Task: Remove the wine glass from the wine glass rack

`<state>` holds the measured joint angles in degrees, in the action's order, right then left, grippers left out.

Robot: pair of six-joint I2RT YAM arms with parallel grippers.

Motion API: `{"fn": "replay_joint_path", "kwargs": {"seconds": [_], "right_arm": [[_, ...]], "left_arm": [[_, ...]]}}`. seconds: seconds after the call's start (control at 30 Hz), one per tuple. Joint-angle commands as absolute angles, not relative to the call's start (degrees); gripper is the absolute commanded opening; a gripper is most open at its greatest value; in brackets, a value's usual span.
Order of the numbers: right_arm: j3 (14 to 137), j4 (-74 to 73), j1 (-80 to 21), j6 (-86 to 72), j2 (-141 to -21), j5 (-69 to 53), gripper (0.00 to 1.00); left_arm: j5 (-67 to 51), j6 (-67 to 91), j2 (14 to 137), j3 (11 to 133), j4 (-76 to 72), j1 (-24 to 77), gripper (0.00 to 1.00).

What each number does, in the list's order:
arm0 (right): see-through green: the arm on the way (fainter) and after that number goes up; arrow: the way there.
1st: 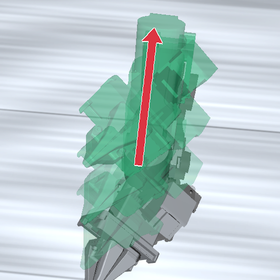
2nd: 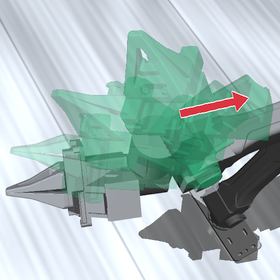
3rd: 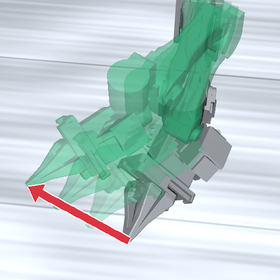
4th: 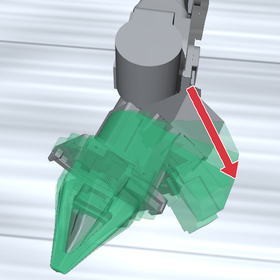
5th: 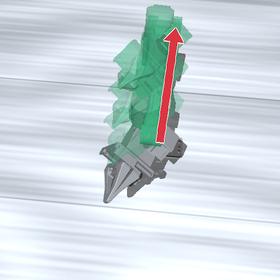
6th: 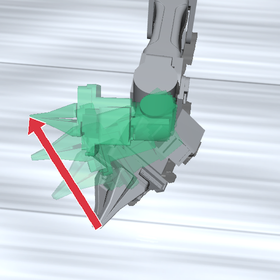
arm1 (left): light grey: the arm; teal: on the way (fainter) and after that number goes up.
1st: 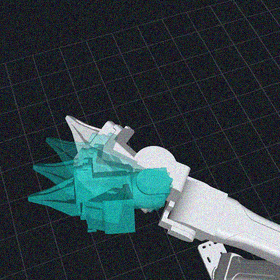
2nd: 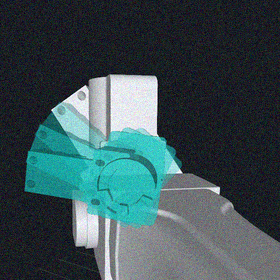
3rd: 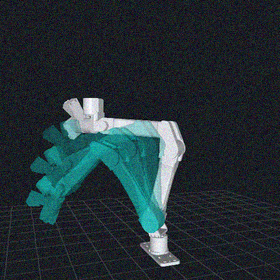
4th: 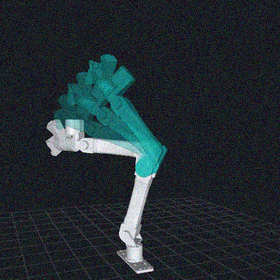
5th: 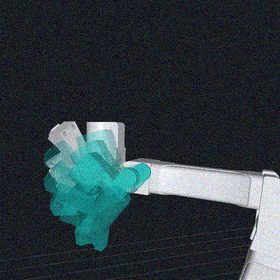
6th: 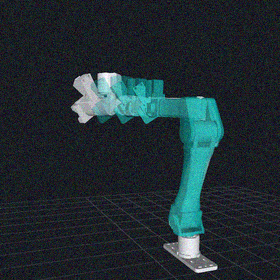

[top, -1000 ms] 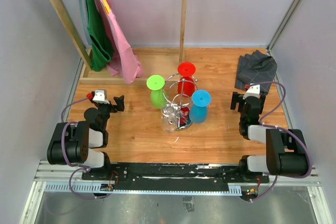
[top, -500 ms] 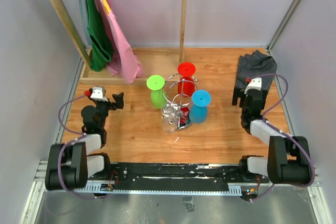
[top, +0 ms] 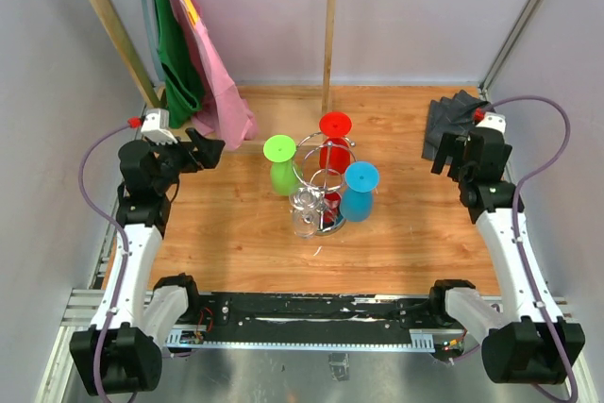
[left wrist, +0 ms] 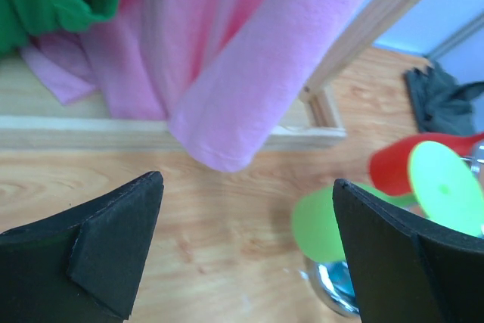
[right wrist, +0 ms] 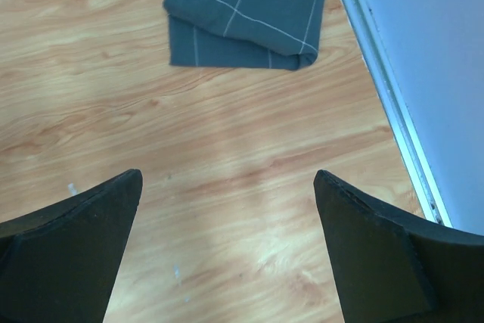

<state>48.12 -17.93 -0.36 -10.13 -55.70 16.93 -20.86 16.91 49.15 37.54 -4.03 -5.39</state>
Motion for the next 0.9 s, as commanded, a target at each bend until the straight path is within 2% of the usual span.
{"fn": "replay_joint_path", "kwargs": {"seconds": [0.0,0.23,0.43,0.63,0.87], "right_arm": [[58.75,-40.11,-0.97,-15.37,-54.25,8.70,0.98],[69.72,-51.59,-0.97,-18.29,-54.50,-1.41,0.98],[72.85,-54.61,-0.96,-20.26,-54.70,-6.58,0.99],[74.15,-55.27,-0.98,-20.47,-54.54,-6.50,0.99],[74.91,-55.37,-0.99,-19.91,-55.10,-6.40,0.99]], "left_arm": [[-30.88,27.96,50.59,44.35,11.67,-5.16,0.99],[-42.01,46.05,52.39,43.21,8.24,-5.10,0.90],[-44.69,52.37,55.36,43.90,6.64,-2.59,0.75],[-42.92,54.85,58.17,46.26,5.66,3.39,0.72],[-43.64,58.37,63.02,47.84,2.12,4.86,0.69]]}}
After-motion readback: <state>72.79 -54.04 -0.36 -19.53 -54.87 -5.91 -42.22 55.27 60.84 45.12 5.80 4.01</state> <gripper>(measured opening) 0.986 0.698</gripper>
